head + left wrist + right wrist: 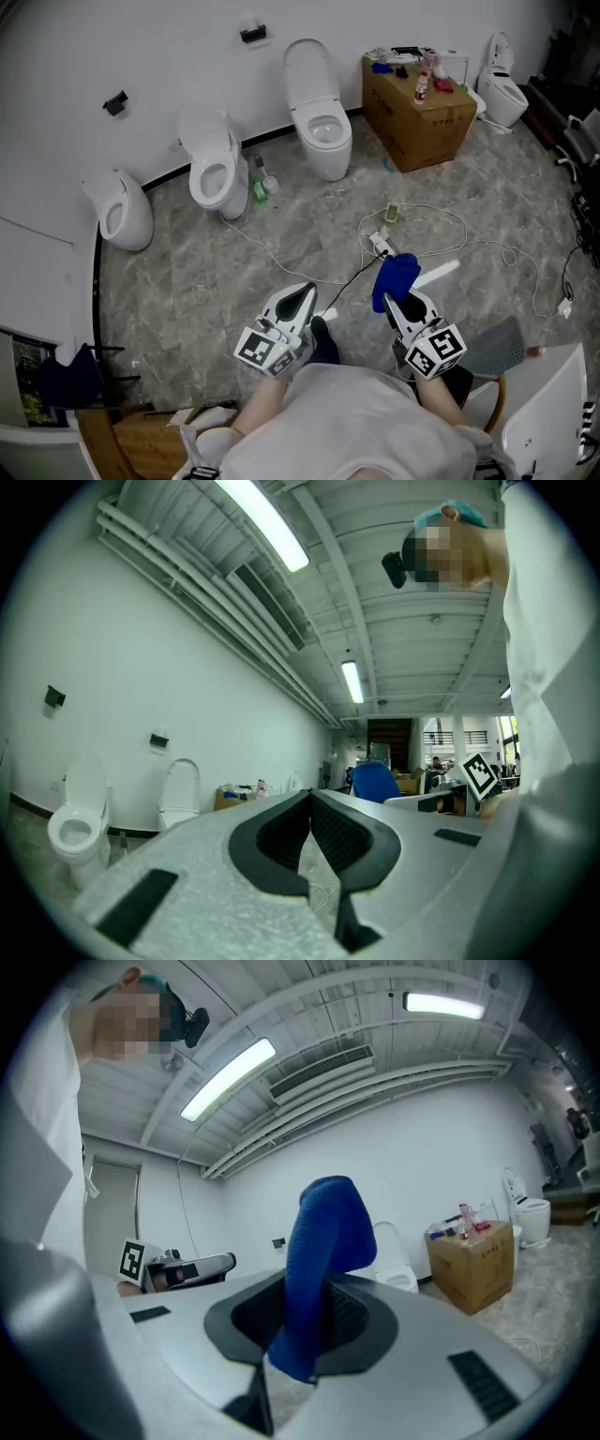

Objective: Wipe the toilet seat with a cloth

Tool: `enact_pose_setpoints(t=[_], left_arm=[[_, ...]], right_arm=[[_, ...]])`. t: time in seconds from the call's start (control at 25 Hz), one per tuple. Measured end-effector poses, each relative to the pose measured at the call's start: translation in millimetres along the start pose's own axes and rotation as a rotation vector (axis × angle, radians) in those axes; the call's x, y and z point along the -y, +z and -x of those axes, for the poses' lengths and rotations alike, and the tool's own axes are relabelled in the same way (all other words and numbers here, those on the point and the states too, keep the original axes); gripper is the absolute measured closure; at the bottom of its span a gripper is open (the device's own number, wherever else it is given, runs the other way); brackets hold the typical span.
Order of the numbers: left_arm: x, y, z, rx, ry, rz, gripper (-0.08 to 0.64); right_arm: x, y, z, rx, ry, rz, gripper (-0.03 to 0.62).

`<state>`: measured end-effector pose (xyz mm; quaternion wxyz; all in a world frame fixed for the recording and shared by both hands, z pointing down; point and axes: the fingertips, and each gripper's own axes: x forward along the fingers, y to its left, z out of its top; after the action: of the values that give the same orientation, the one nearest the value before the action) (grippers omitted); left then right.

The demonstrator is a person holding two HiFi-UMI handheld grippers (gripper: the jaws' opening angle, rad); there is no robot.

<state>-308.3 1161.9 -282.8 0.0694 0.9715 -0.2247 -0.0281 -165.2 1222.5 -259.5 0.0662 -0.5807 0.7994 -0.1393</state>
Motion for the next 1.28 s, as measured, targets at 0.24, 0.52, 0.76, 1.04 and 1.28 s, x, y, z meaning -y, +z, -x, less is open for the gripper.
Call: enact_pose_setpoints(t=[0.24, 0.52, 0.76, 1.04, 1.28], left_arm=[[-81.8, 29.3, -58.5, 0.017, -0.057, -0.131, 0.551], [-192.5, 55.1, -122.4, 0.004, -0.099, -0.124, 0.551], [-255.7, 54.7, -177.1, -0.014, -0.106, -0.099, 0.551], [-328.2, 43.0, -268.3, 0.0, -0.064, -0.082, 0.551], [-384.5, 45.5, -371.8, -0.001, -0.01, -0.06, 0.551]], right_arm=[[39.5, 20.4, -96.4, -0.001, -0.033, 0.001, 0.515], [86.2, 53.1, -202.6, 0.042, -0.092, 0.022, 0.515], [136.3, 62.1, -270.8, 0.04, -0.112, 0.006, 0.515], [234.7, 68.6, -364.8, 0.016, -0.091, -0.003, 0.515], [320.7, 110.6, -444.4, -0.003, -0.006, 0.007, 0.515]])
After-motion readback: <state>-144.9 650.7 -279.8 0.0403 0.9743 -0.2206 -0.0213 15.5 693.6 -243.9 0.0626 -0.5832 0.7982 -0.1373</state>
